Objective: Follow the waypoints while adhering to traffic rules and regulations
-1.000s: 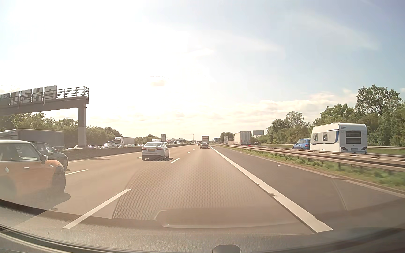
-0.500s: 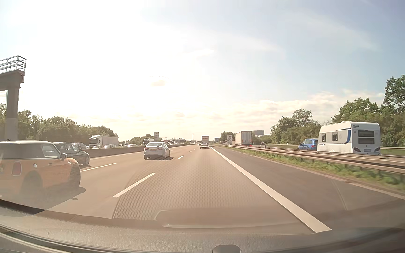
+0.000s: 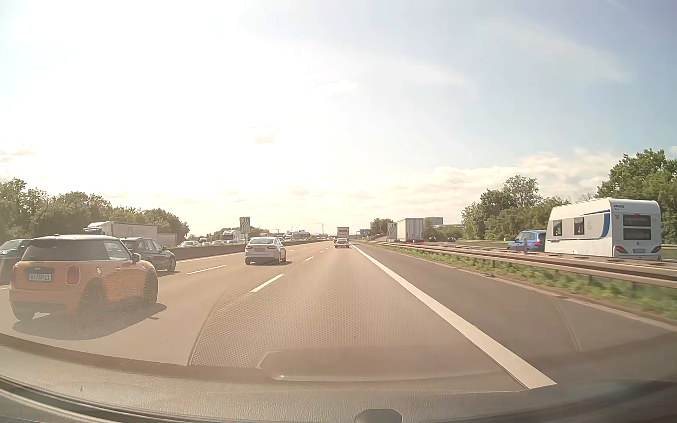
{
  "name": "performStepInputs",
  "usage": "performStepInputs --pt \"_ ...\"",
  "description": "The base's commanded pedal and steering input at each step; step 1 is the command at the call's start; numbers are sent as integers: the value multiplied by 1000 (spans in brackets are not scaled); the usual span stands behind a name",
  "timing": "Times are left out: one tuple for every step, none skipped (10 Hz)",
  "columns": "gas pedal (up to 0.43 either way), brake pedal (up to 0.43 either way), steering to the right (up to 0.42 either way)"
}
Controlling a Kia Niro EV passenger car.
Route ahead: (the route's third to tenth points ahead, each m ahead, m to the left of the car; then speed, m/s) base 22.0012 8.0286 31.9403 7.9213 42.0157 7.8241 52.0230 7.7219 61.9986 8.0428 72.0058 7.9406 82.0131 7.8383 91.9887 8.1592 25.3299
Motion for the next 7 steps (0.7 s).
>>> performStepInputs --pt "87 0 -5" --pt "87 0 -5" --pt "87 0 -4" --pt "87 0 -3" --pt "87 0 -3" --pt "98 0 -3" --pt "98 0 -3"
